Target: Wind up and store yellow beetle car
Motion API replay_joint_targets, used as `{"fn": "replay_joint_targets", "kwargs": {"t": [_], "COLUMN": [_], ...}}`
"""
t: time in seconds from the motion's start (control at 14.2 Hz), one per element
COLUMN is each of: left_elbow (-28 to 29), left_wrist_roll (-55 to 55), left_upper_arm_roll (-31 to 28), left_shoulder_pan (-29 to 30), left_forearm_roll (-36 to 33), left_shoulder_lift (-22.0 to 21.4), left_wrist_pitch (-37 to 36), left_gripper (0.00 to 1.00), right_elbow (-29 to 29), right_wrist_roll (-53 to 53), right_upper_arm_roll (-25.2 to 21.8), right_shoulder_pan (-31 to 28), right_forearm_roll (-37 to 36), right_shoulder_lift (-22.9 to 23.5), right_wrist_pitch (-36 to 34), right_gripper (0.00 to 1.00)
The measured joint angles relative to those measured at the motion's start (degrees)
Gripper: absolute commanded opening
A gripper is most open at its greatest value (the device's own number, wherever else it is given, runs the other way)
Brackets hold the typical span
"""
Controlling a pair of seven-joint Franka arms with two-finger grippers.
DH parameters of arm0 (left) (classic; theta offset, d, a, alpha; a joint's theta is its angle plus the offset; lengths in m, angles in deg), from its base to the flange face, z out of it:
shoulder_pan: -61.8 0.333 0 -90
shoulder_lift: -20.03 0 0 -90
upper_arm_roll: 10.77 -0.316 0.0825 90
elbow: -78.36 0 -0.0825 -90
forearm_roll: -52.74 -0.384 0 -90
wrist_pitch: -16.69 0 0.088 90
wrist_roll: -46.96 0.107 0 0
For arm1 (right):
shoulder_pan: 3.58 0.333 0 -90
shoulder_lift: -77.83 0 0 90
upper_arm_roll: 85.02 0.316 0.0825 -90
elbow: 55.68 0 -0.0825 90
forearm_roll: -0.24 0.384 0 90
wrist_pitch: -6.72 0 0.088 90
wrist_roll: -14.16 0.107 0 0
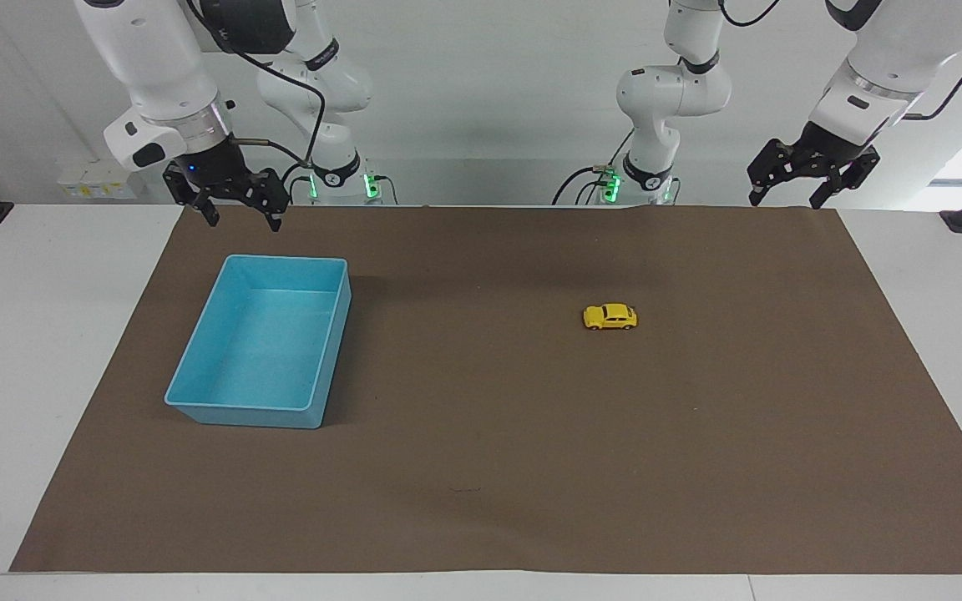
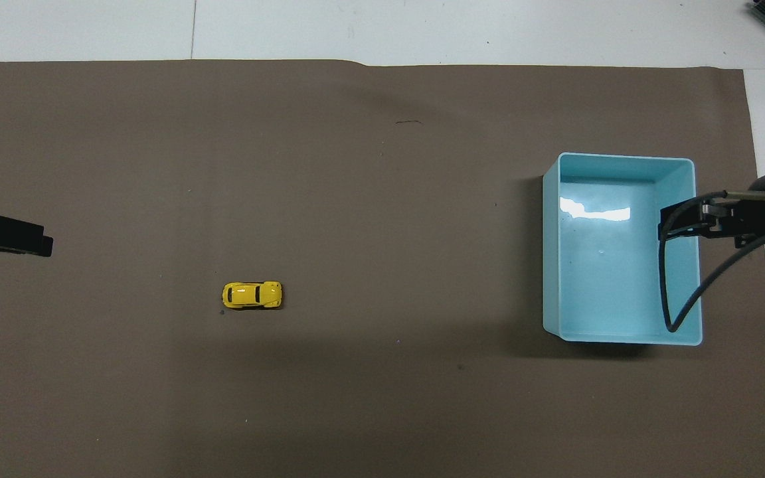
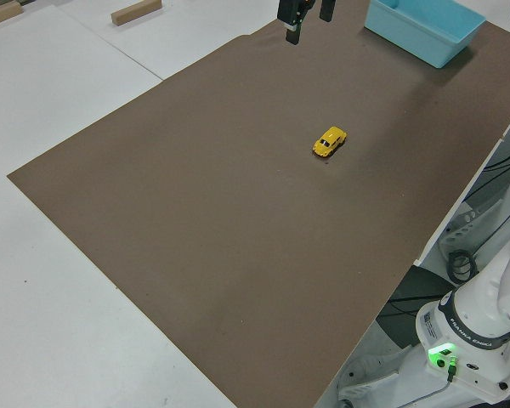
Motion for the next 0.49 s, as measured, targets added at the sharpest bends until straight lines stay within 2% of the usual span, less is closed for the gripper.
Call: {"fn": "replay_joint_targets", "kwargs": {"t": [0.35,0.49], "left_elbow": [0.0,0.3], "left_wrist_roll": [-0.6,-5.1], "left_upper_arm_roll": [0.0,0.0], "left_shoulder_pan": [0.0,0.0], "left_forearm_roll": [0.0,0.0], "left_shoulder_lift": [0.0,0.0], "left_wrist_pitch": [0.1,0.2], "left_gripper": [1.00,1.00], "right_elbow": [0.0,0.0], "right_wrist_roll": [0.0,0.0], "right_upper_arm_roll": [0.0,0.0], "right_shoulder_pan": [0.0,0.0], "right_forearm_roll": [0.0,0.0], "right_shoulder_lift": [0.0,0.0], "right_wrist_pitch": [0.0,0.0], "right_gripper": [1.00,1.00]}}
